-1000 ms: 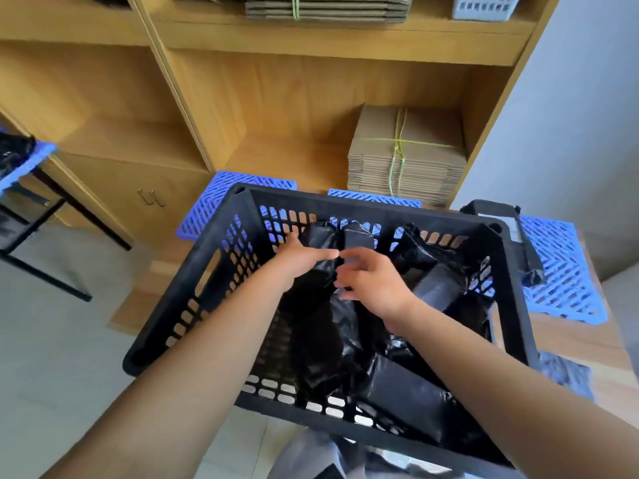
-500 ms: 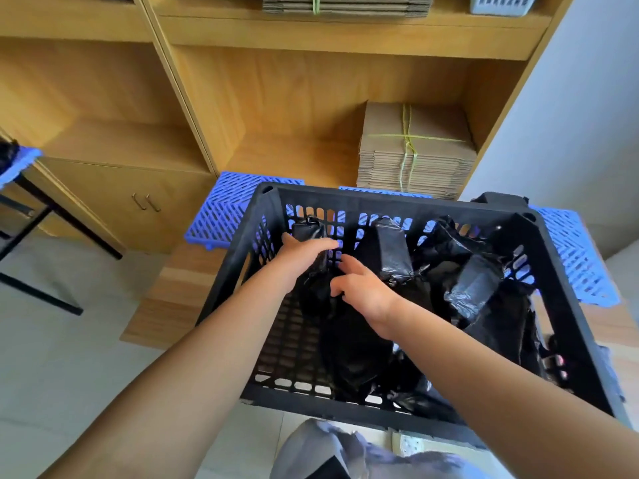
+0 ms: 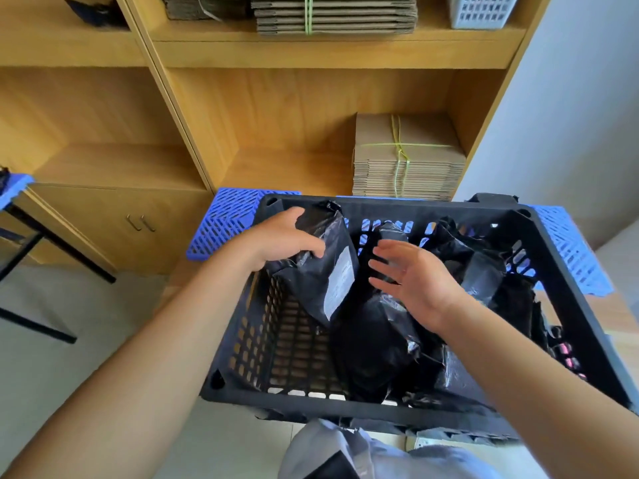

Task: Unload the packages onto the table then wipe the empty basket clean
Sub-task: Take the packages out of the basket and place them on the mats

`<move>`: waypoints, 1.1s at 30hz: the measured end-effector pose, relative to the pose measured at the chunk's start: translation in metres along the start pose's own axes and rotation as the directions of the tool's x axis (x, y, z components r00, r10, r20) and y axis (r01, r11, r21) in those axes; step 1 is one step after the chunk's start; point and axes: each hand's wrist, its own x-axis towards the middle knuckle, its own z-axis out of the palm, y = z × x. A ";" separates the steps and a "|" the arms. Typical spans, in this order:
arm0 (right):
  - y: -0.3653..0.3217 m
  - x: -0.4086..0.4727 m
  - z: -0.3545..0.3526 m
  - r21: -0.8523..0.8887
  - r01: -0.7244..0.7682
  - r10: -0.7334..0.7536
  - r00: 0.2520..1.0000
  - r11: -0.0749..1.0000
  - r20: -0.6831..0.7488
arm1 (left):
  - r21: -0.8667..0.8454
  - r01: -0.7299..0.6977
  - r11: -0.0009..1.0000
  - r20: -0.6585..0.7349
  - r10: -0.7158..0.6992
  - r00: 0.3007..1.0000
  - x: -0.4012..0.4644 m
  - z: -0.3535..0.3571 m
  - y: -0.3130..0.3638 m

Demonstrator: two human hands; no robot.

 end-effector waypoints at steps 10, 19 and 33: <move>-0.033 -0.026 -0.043 -0.095 0.125 -0.122 0.992 0.988 0.037 | -0.548 -0.120 0.828 0.123 0.222 0.967 -0.021 -0.066 0.040; -0.036 -0.057 -0.076 0.404 0.079 -0.076 0.997 0.912 -0.023 | -0.822 -0.052 0.567 0.070 0.191 0.979 -0.001 0.014 0.078; -0.083 -0.051 -0.130 0.462 0.195 -0.084 0.965 0.865 -0.250 | -0.966 0.065 0.249 0.106 0.157 0.982 0.010 0.205 0.177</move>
